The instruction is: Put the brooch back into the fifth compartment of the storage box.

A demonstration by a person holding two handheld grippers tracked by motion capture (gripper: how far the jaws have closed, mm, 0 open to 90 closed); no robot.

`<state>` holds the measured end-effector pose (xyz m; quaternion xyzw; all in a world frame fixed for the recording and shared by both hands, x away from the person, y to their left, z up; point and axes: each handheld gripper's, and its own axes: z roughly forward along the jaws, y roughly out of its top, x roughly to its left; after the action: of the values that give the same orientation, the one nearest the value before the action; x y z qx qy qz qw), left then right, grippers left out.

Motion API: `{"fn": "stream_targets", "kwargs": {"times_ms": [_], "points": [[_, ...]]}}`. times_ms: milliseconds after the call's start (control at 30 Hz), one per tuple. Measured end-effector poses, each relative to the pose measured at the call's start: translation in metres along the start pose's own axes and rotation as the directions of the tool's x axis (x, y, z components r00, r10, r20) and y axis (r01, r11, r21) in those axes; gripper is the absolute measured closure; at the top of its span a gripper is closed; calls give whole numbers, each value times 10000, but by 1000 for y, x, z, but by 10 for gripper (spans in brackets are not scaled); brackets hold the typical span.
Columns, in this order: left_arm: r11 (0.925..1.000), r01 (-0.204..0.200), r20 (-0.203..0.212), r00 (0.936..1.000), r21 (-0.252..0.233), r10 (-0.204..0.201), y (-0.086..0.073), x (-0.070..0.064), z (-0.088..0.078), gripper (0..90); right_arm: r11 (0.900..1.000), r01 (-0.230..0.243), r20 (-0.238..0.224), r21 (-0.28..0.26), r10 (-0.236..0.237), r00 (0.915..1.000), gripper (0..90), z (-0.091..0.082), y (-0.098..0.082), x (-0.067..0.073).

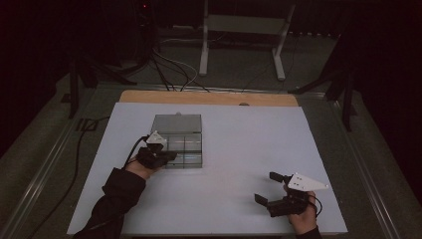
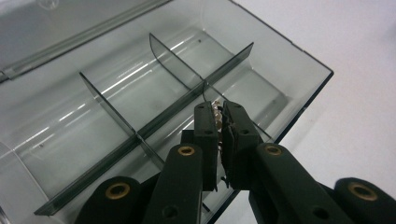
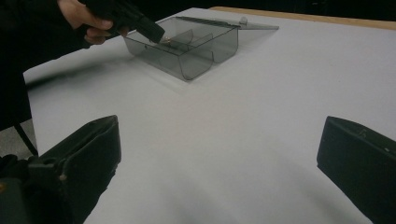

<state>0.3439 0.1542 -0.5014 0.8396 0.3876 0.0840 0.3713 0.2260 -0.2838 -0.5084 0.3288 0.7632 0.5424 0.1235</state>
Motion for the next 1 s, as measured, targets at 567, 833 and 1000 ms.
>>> {"fn": "stream_targets", "kwargs": {"times_ms": [567,833,1000], "points": [[9992,332,-29,9994,-236,-333,1,0,-2,768,10000,-3,-14,15,3,10000,0,0,0,0],[9985,356,-221,9991,-408,-365,5,-5,-8,578,10000,9,-11,14,-9,10000,0,0,0,0],[9971,288,47,9996,-708,-286,6,-6,-15,471,10000,-25,-22,-4,25,10000,0,0,0,0]]}}
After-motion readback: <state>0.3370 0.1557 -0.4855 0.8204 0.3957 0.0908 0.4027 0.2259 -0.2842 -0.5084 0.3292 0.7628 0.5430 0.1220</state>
